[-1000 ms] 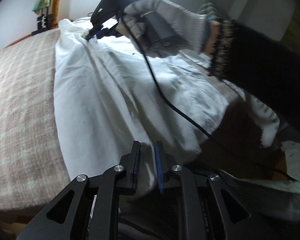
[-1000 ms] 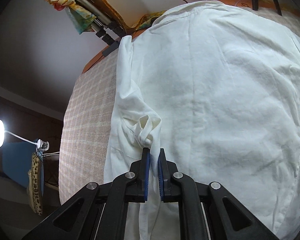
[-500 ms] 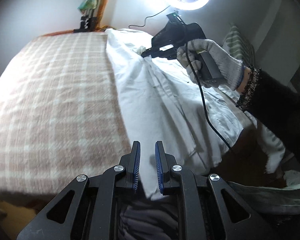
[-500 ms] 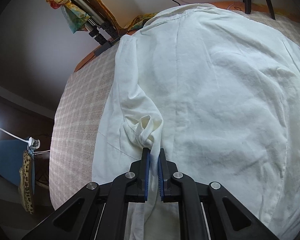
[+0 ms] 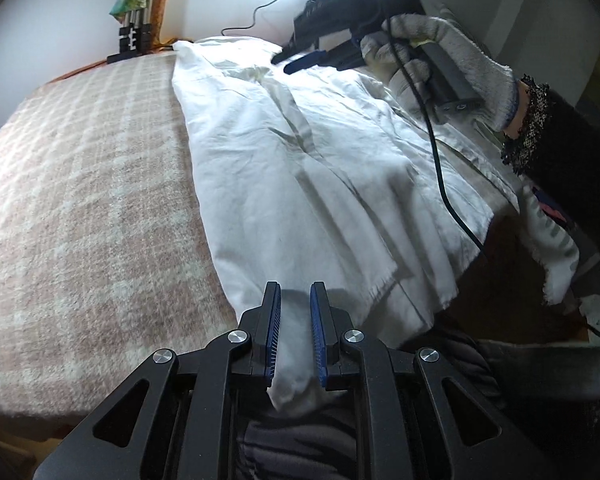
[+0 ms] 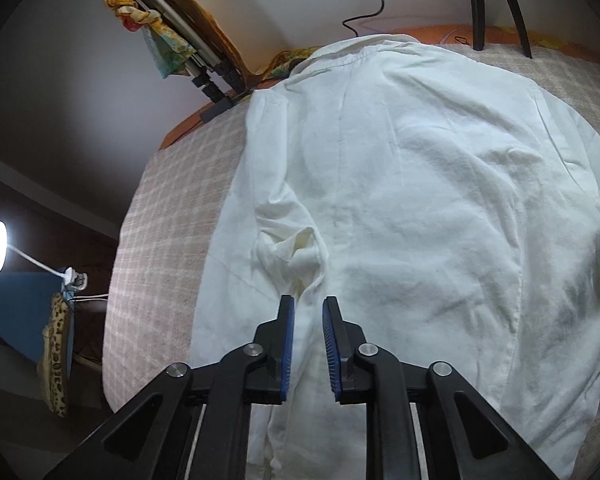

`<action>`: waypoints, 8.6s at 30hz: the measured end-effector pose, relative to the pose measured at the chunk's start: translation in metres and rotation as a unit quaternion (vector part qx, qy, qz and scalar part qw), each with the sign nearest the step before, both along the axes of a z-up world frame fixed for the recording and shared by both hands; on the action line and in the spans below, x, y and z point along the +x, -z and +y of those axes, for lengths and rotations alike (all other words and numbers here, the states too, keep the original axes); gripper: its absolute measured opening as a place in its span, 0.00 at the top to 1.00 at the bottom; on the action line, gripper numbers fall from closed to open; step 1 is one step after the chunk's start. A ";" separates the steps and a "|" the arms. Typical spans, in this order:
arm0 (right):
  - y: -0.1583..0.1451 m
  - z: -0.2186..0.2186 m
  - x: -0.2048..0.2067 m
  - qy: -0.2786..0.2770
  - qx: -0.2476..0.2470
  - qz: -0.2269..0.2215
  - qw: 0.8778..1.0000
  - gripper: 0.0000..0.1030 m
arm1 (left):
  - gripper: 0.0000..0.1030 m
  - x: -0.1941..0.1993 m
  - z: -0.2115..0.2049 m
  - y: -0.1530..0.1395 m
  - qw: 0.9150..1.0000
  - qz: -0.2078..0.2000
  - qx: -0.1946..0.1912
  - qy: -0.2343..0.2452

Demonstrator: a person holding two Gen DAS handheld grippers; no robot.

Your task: Fold small clothes

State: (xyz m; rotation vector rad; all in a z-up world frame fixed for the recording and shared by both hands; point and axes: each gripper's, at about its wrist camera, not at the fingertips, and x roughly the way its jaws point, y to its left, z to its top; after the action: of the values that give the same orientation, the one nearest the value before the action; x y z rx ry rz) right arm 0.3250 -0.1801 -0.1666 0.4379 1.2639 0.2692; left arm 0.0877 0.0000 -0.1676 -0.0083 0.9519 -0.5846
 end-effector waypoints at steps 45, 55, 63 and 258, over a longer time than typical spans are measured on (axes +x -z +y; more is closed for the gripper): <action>-0.005 0.018 -0.242 -0.083 0.083 -0.008 0.993 0.65 | 0.87 0.005 -0.014 0.000 1.000 -0.020 0.017 -0.003; -0.049 -0.084 -0.283 0.041 -0.001 -0.111 0.993 0.41 | 0.75 0.005 -0.034 -0.036 0.997 -0.044 -0.058 -0.011; -0.056 -0.191 -0.315 0.168 -0.066 -0.117 0.977 0.37 | 0.62 0.012 -0.058 -0.052 0.996 -0.043 -0.074 -0.007; 0.000 -0.206 -0.209 0.097 0.135 -0.053 0.985 0.42 | 0.95 0.014 -0.213 -0.017 0.989 -0.041 -0.086 0.116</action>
State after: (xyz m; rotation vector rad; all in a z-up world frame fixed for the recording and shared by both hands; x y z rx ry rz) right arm 0.1163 -0.3862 -0.1666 0.7666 1.0756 0.2953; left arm 0.1015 -0.2132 -0.1504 -0.0279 0.8257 -0.8756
